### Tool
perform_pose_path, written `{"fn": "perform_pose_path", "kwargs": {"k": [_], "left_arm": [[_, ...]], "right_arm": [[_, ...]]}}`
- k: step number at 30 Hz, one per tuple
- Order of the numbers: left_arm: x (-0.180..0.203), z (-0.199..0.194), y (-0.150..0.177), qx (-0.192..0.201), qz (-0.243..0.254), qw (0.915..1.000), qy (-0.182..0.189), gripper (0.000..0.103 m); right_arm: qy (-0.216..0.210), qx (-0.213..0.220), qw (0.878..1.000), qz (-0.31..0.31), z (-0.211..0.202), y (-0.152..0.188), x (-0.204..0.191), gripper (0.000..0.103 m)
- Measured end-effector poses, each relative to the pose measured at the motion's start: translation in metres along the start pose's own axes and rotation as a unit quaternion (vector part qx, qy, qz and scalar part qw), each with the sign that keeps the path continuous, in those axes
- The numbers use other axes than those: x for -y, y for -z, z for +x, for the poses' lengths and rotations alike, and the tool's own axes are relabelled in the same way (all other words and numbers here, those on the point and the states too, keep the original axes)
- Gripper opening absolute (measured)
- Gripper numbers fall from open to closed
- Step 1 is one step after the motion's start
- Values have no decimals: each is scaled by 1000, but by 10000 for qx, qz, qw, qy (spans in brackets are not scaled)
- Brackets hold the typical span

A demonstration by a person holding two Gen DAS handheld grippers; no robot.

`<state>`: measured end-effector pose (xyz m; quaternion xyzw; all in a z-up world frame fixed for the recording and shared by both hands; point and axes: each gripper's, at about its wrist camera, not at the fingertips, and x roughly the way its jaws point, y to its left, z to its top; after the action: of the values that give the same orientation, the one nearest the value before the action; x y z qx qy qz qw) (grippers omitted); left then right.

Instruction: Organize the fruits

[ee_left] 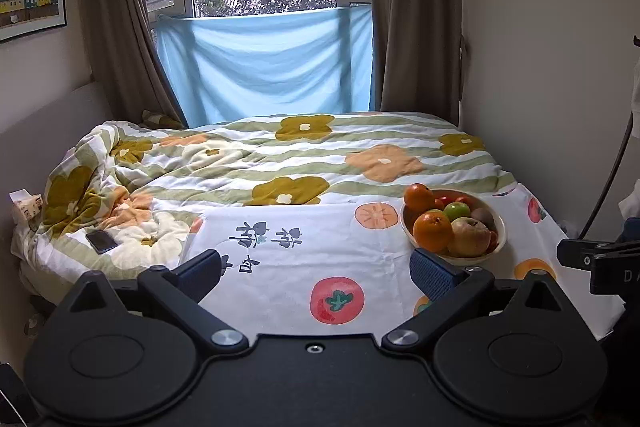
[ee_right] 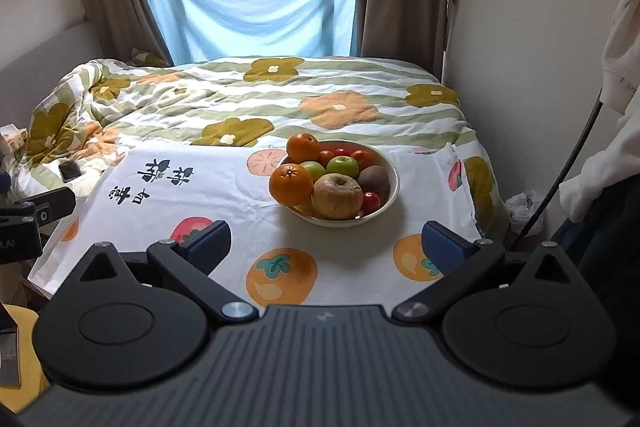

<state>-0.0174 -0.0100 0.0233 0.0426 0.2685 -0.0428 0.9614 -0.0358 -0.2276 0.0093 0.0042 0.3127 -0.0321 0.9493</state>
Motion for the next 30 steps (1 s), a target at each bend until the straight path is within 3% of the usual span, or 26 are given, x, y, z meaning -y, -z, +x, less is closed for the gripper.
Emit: {"fn": "perform_pose_path", "kwargs": {"k": [30], "left_arm": [[2,-4,2,26,-1,10000,17,102]], "right_arm": [[-40,-1,9999,116,0,0,3,103]]}}
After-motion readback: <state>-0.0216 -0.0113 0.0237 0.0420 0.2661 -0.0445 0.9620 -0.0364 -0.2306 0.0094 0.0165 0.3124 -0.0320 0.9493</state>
